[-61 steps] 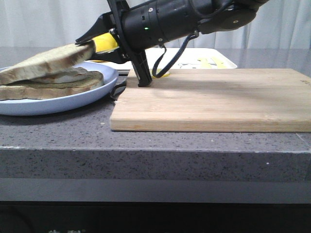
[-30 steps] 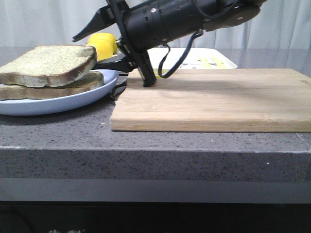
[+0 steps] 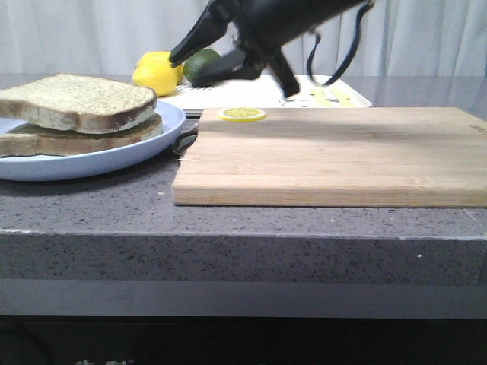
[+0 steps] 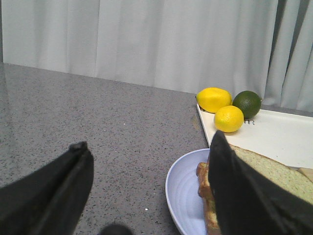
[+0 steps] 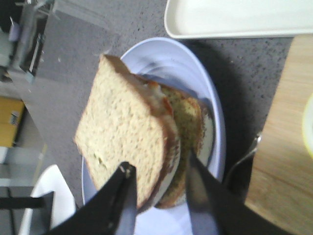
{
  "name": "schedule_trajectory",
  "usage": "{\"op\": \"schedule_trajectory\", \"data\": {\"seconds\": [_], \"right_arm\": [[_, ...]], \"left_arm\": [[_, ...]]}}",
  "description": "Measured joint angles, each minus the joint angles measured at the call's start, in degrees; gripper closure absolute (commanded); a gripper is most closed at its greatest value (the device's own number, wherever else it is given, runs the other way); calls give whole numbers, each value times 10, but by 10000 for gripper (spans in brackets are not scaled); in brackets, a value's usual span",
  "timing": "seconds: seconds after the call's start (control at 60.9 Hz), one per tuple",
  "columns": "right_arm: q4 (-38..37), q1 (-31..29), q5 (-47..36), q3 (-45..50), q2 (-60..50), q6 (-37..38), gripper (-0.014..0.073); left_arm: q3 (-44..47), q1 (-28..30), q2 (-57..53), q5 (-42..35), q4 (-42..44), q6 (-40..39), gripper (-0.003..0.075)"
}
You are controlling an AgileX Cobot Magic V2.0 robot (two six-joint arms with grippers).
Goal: Place bread and move sandwich to tray
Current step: 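Withdraw the right gripper up and away from the plate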
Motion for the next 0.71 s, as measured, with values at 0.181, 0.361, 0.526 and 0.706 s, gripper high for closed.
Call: {"op": "schedule_trajectory", "data": {"seconds": [0.181,0.361,0.526,0.706], "right_arm": [[-170,-2,11,0,-85,24,619],[-323,-23,51,0,-154,62,652],[-488,-70,117,0,-211,159,652],[-587,-158,197,6,-270,235,652]], "left_arm": [[0,0,0,0,0,0,226],[0,0,0,0,0,0,226],[0,0,0,0,0,0,226],[0,0,0,0,0,0,226]]}}
